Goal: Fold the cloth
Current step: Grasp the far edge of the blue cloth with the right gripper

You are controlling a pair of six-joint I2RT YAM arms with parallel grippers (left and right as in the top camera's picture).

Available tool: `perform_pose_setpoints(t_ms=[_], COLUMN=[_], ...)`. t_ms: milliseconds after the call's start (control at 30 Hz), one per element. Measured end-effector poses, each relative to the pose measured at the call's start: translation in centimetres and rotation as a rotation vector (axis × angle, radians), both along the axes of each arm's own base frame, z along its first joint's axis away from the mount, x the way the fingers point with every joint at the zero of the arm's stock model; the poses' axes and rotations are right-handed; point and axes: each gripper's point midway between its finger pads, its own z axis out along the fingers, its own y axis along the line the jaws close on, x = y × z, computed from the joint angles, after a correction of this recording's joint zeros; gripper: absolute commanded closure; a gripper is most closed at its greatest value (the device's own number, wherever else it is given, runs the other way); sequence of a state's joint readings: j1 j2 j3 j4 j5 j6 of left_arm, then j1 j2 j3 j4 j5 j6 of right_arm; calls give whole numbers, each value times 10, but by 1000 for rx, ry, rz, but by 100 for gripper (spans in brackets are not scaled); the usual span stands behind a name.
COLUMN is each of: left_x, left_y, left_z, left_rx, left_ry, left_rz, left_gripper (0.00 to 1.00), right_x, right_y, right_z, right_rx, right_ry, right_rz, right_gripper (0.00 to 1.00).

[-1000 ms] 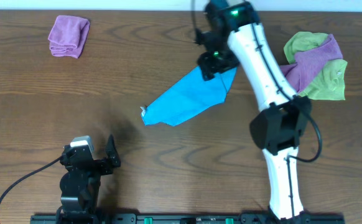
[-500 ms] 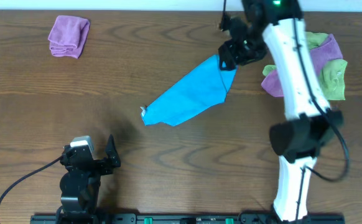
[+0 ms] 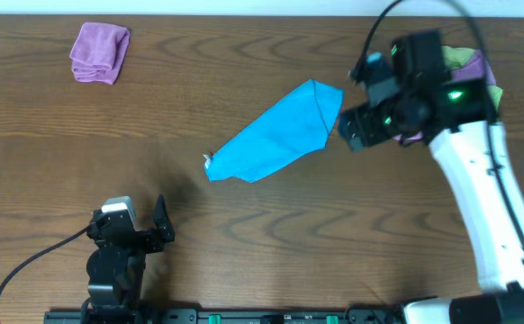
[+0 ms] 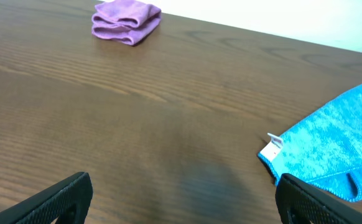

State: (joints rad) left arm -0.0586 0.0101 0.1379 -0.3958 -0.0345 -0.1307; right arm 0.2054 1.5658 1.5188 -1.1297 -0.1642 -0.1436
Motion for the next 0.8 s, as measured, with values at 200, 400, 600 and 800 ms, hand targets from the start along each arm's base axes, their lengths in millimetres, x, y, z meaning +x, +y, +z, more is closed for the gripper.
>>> perform_pose_setpoints(t_ms=[200,400,600,800], left_x=[0,0,0,0], left_y=[0,0,0,0], left_z=[0,0,0,0], left_rx=[0,0,0,0], left_ry=[0,0,0,0], left_rz=[0,0,0,0], left_gripper=[5,5,5,5], right_x=[2,29,43,53], right_y=[8,18,26,30], right_z=[-91,-132,-164,-172], right_rx=[30,55,83,105], right_ry=[109,114,134,116], right_rz=[-12,-9,-18,-24], right_gripper=[36,41,46,50])
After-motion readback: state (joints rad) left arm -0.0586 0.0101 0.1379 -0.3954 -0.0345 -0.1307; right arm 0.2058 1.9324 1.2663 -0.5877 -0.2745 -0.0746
